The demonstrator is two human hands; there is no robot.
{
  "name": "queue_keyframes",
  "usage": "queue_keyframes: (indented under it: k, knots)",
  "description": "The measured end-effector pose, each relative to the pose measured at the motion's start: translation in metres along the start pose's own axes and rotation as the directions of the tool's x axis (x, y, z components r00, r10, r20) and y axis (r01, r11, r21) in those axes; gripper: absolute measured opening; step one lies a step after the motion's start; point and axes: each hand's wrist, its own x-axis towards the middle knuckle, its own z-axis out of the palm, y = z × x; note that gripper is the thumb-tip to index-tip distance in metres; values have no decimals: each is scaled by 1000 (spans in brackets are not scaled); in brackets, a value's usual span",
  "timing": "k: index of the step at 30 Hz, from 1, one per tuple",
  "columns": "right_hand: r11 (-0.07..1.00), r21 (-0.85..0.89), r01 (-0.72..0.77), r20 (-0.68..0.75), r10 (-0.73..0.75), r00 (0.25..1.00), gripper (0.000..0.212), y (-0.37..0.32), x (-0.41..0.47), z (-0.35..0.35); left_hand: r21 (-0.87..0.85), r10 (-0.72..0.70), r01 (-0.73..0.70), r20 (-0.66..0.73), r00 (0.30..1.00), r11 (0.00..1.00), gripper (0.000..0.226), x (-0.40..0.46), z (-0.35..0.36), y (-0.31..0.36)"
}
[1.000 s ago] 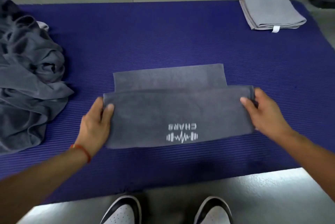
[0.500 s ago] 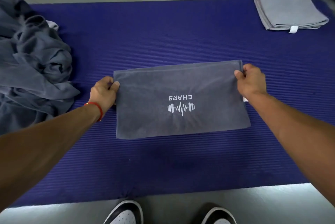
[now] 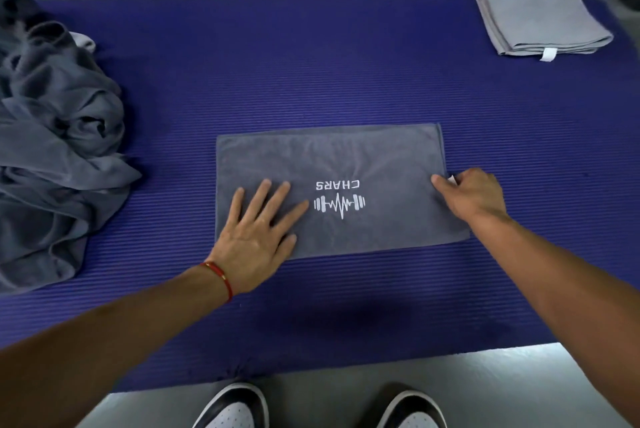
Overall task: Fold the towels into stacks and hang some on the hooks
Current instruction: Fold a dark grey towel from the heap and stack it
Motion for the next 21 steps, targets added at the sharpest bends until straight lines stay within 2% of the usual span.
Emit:
queue_keyframes:
  k: [2,4,7,9,11,13,15,17,19,20,21]
  knots:
    - [995,95,-23,86,15,996,46,-6,2,-7,33,-21,20,45,999,999,59,-3,11,0]
    - [995,102,20,135,-34,990,34,-12,-4,-14,43,-35,33,53,998,999,59,-3,12,-1]
    - [992,80,102,97,-109,989,28,-12,-8,-17,36,-36,34,49,998,999,59,-2,11,0]
    - [953,300,32,138,-77,988,25,-12,-12,-23,22,-41,40,80,996,999,59,-3,10,0]
    - [821,552,-147,282,-18,959,16,-14,-18,-34,4,-42,42,119,992,999,59,-2,7,-1]
    - [736,640,-220,388,-62,920,10,-18,-23,-47,-9,-61,63,160,985,998,62,2,-2,0]
    - [769,627,-123,386,-170,907,18,-26,-27,-58,-50,-69,78,162,984,996,62,8,-19,1]
    - [866,484,129,321,-313,894,26,-43,-37,-66,-210,-72,99,133,988,973,61,18,-41,6]
    - [865,389,316,273,-436,857,28,-68,-52,-65,-504,-96,114,61,994,856,53,31,-63,13]
    - [844,386,371,260,-486,834,28,-82,-61,-61,-668,-142,146,60,988,730,46,38,-76,18]
    - [826,367,428,237,-528,816,28,-97,-72,-55,-820,-215,212,111,970,532,41,46,-87,23]
